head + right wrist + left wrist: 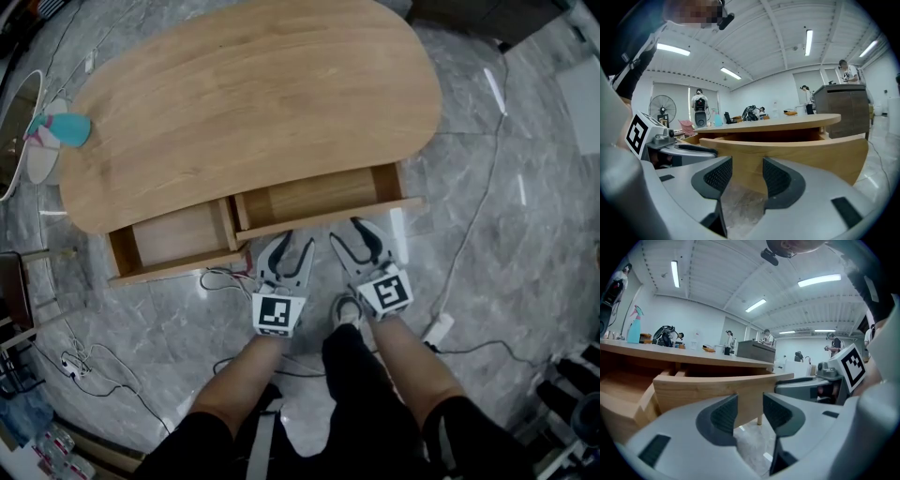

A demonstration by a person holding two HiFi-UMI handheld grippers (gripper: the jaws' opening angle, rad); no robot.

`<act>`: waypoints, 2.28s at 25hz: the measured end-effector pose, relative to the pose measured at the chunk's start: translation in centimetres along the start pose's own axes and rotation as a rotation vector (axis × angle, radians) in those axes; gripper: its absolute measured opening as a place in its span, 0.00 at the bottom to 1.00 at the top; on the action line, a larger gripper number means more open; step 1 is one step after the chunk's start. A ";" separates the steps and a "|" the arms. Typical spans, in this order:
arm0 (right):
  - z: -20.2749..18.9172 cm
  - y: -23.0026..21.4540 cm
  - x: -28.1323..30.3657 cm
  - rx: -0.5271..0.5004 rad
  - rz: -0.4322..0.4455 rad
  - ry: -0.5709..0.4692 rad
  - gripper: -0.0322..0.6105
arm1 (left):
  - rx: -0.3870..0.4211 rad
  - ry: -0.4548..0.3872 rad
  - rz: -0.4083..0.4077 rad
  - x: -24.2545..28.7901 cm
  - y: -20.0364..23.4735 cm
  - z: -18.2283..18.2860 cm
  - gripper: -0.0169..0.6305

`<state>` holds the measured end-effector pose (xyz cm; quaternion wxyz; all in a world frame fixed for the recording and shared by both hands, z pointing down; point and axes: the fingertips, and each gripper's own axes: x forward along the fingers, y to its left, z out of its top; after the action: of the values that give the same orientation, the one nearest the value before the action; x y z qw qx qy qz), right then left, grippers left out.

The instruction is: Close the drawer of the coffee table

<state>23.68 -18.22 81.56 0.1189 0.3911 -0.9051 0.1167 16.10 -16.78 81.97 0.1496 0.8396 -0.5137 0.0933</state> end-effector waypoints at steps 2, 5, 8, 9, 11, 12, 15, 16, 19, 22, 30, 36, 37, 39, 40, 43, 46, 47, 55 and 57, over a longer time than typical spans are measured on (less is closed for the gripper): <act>0.3 -0.5 0.8 0.000 -0.005 0.001 0.36 | -0.007 -0.004 0.005 0.8 0.5 0.4 0.27; 0.7 -1.1 2.2 -0.010 -0.007 -0.001 0.36 | -0.018 -0.009 0.019 1.9 1.4 1.0 0.28; 1.3 -1.9 3.4 -0.022 -0.012 -0.017 0.36 | -0.023 -0.024 0.029 3.1 2.2 1.7 0.29; 1.4 -2.2 3.9 -0.025 -0.015 -0.021 0.36 | -0.021 -0.029 0.034 3.4 2.6 1.8 0.29; 1.8 -2.7 4.8 -0.023 -0.023 -0.030 0.36 | -0.018 -0.040 0.044 4.2 3.3 2.2 0.29; 2.0 -2.9 5.2 -0.022 -0.025 -0.035 0.36 | -0.013 -0.044 0.049 4.6 3.6 2.4 0.29; 2.5 -3.8 6.3 -0.020 -0.026 -0.041 0.36 | -0.012 -0.048 0.063 5.7 4.4 2.8 0.29; 2.6 -4.0 6.6 -0.020 -0.027 -0.040 0.36 | -0.007 -0.049 0.064 6.1 4.6 2.9 0.29; 2.8 -4.3 7.6 -0.026 -0.027 -0.040 0.36 | -0.005 -0.049 0.072 6.7 5.5 3.2 0.29; 3.2 -4.7 8.4 -0.027 -0.025 -0.052 0.36 | -0.036 -0.069 0.086 7.4 5.9 3.9 0.30; 4.0 -6.1 9.6 -0.025 -0.032 -0.076 0.35 | 0.014 -0.071 0.101 8.8 7.0 4.1 0.29; 3.4 -5.2 9.1 -0.012 -0.028 -0.044 0.35 | -0.019 -0.072 0.079 8.7 6.1 3.9 0.31; 3.2 -4.8 8.7 -0.011 -0.025 -0.036 0.35 | -0.037 -0.056 0.079 8.3 5.9 3.3 0.31; 2.8 -4.0 7.1 0.002 -0.027 -0.027 0.35 | -0.073 -0.012 0.075 7.1 5.4 1.9 0.31; 2.8 -3.6 6.2 0.014 -0.033 -0.025 0.35 | -0.084 0.003 0.073 6.3 5.1 1.5 0.31; 3.7 -2.3 3.5 0.058 -0.057 -0.037 0.35 | -0.075 0.022 0.065 4.1 3.8 2.0 0.31; 4.9 -0.2 0.8 0.082 -0.065 -0.034 0.35 | -0.065 0.042 0.069 1.8 2.6 3.0 0.31; 5.4 0.5 0.1 0.087 -0.064 -0.029 0.35 | -0.065 0.049 0.074 1.1 2.3 3.4 0.31; 11.0 2.5 -2.3 0.097 -0.063 -0.035 0.35 | -0.066 0.049 0.148 -2.8 2.0 8.1 0.31; 12.8 2.7 -2.5 0.093 -0.059 -0.048 0.35 | -0.067 0.045 0.172 -3.8 2.6 9.5 0.31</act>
<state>21.82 -18.62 68.38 0.0824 0.4255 -0.8893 0.1457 12.11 -18.02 72.28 0.1804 0.7847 -0.5832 0.1074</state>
